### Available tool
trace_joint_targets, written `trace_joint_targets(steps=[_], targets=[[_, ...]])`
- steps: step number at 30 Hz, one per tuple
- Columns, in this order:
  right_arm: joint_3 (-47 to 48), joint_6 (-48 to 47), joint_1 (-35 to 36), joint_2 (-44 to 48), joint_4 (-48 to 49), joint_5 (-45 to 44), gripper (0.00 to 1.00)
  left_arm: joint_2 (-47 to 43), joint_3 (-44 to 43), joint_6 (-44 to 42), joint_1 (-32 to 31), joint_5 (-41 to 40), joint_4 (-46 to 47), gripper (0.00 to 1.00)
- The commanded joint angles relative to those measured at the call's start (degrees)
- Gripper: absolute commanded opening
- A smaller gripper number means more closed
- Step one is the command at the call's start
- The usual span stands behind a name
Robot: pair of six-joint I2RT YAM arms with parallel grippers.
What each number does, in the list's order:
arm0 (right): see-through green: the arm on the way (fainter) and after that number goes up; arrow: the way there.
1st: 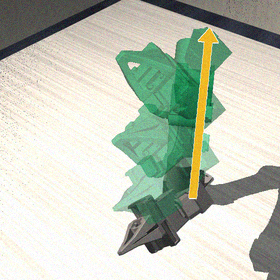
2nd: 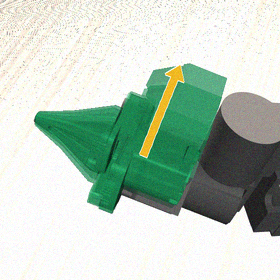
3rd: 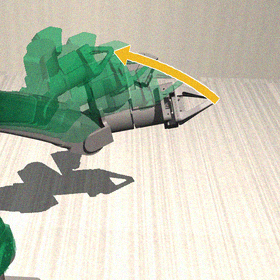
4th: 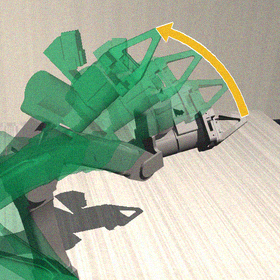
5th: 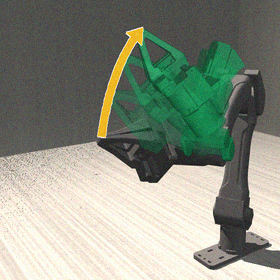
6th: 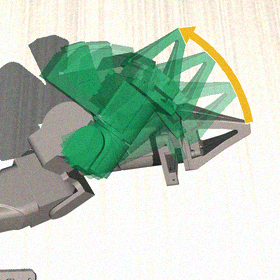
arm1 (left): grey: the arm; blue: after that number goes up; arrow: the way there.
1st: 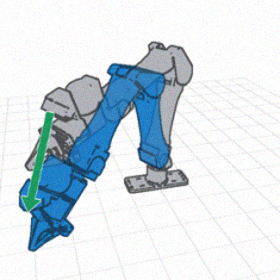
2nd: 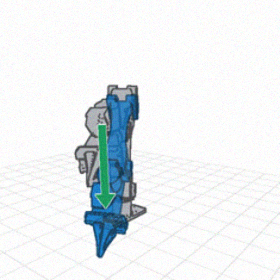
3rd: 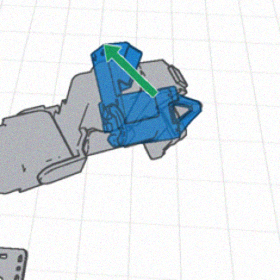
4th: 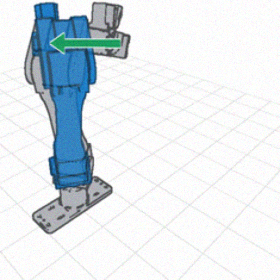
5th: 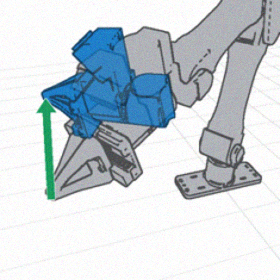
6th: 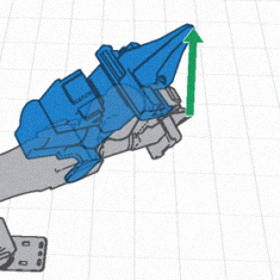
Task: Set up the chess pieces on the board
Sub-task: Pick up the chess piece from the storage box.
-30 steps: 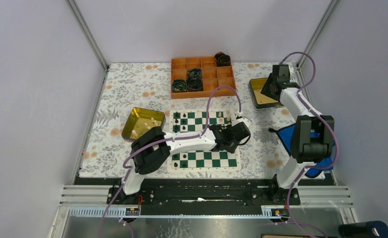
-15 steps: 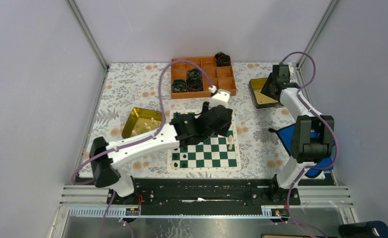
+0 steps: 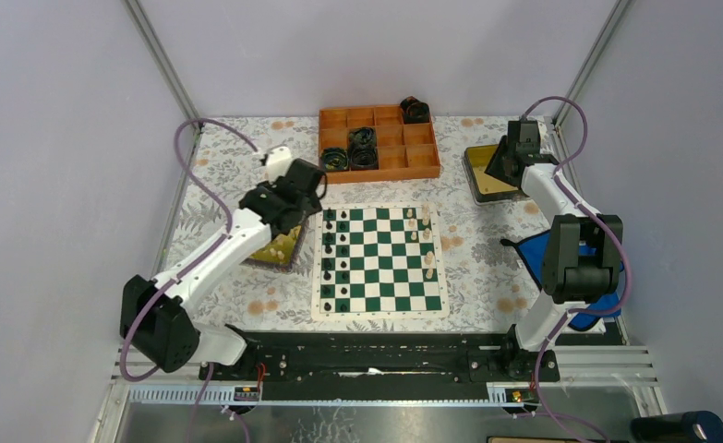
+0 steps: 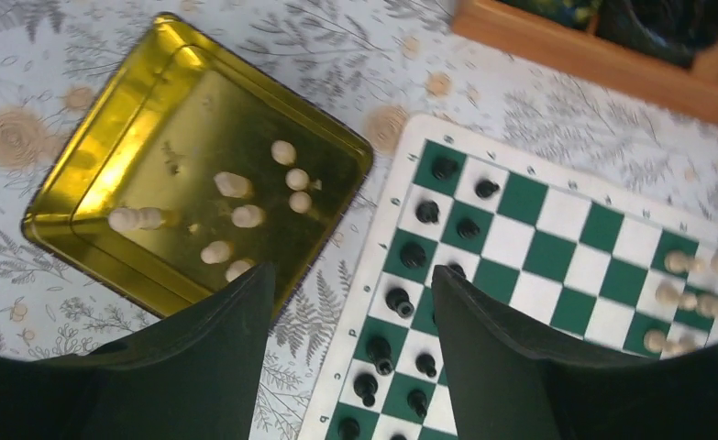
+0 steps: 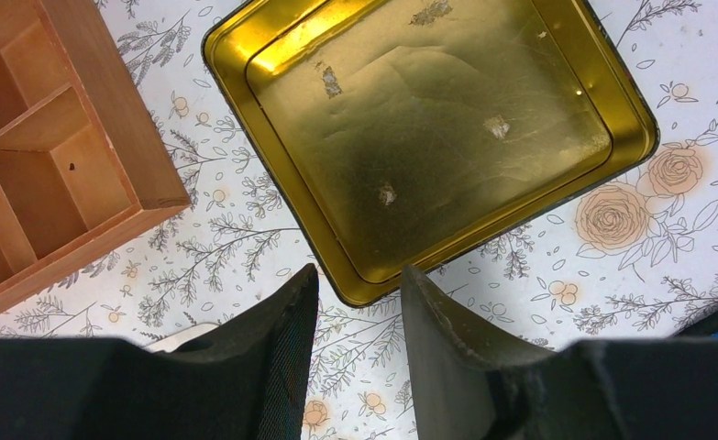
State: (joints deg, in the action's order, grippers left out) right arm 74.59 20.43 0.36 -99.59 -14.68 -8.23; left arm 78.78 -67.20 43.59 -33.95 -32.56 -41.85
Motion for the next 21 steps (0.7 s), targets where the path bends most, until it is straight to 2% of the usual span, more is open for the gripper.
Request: trace_joint_targets(steps=[1,5,10,21], targets=[[0.0,0.3,0.0,1.7,1.4,0.9,0.45,-1.8,1.8,3.5,7.5,1.3,-0.5,0.71],[-0.4,0.4,0.0,1.6,1.7,0.9,0.45,-0.8,3.9,4.5,14.8,5.7,0.6,0.7],[-0.3,0.4,0.0,1.3,1.7,1.0,0.45,1.2,6.1,4.9,19.9,10.2,2.4,0.67],[0.3,0.4,0.0,0.1,1.7,1.1,0.45,6.1,7.6,5.4,25.3,17.3,6.1,0.48]])
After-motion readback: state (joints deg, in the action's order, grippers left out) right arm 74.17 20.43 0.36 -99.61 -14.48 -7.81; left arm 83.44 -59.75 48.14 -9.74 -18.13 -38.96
